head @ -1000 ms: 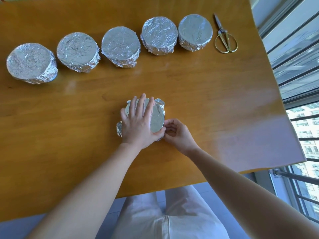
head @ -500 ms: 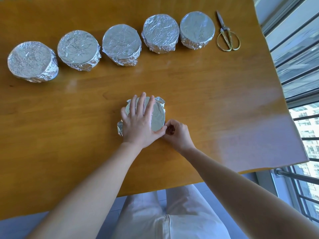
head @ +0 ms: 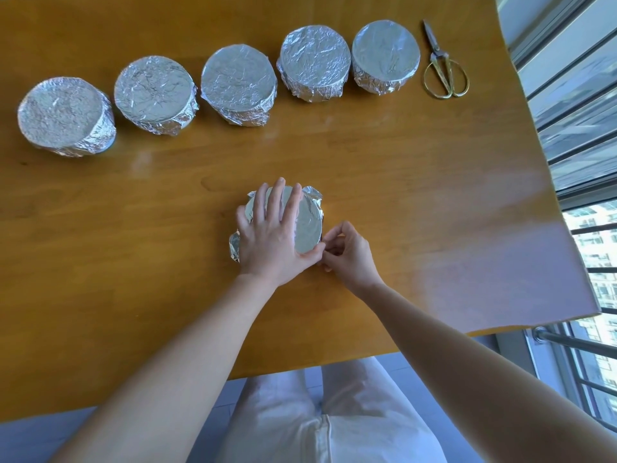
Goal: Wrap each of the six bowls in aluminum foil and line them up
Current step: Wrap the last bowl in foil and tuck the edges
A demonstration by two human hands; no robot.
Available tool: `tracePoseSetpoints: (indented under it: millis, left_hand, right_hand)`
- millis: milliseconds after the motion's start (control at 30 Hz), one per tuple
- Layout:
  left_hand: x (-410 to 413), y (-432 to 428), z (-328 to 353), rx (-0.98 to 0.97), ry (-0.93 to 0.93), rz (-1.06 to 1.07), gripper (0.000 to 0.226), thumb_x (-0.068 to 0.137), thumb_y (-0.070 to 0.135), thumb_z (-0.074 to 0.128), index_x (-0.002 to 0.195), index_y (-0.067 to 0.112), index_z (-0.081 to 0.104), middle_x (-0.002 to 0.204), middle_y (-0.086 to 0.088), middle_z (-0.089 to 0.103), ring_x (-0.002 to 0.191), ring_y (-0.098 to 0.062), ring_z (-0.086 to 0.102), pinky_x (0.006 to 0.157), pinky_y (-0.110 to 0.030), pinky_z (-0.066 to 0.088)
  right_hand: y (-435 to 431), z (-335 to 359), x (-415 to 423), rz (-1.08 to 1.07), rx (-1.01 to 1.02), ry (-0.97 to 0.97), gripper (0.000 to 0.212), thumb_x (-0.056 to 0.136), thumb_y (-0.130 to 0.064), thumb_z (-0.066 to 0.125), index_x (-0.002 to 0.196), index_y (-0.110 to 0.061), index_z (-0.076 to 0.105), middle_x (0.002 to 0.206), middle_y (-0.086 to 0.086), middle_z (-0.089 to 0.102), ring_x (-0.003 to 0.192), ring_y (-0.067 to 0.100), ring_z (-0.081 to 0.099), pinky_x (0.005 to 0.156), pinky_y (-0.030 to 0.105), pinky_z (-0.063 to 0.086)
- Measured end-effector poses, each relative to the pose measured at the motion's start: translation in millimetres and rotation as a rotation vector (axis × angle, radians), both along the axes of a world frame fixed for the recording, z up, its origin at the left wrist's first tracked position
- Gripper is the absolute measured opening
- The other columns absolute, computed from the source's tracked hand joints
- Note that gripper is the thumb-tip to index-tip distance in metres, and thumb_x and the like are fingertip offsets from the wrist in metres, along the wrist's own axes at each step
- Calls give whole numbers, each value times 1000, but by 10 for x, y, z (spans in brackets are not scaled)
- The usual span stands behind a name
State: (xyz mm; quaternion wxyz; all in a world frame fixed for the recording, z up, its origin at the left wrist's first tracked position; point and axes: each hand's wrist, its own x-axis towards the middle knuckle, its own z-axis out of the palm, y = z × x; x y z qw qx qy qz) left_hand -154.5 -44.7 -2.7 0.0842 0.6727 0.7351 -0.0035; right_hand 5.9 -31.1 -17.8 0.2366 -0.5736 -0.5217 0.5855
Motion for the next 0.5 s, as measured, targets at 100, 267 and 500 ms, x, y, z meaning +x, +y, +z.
tracePoseSetpoints:
  millis: [100, 267, 500]
  left_hand:
    - [2, 2, -4, -1, -2, 7, 100, 73, 78, 38, 155, 24, 21, 162, -6, 21, 148, -32, 20, 106, -58, 26]
    - [-3, -1, 7, -11, 9, 1, 100, 74, 79, 35, 156, 24, 19, 162, -7, 21, 148, -32, 20, 106, -58, 26]
    - [-134, -18, 11, -3, -12, -186, 102, 71, 77, 43, 155, 24, 22, 161, -6, 23, 147, -31, 23, 106, -57, 27]
  right_hand:
    - [21, -8, -8, 33, 37, -36, 25, 81, 7, 64, 98, -11, 61, 69, -1, 71, 56, 9, 62, 57, 26, 52]
    - [31, -54, 1, 71, 175, -145, 24, 77, 3, 72, 72, -20, 69, 68, -14, 64, 59, -2, 57, 59, 12, 43]
    - [27, -67, 34, 194, 164, -158, 26, 70, 6, 74, 65, -17, 64, 68, -13, 60, 58, 1, 53, 58, 15, 41]
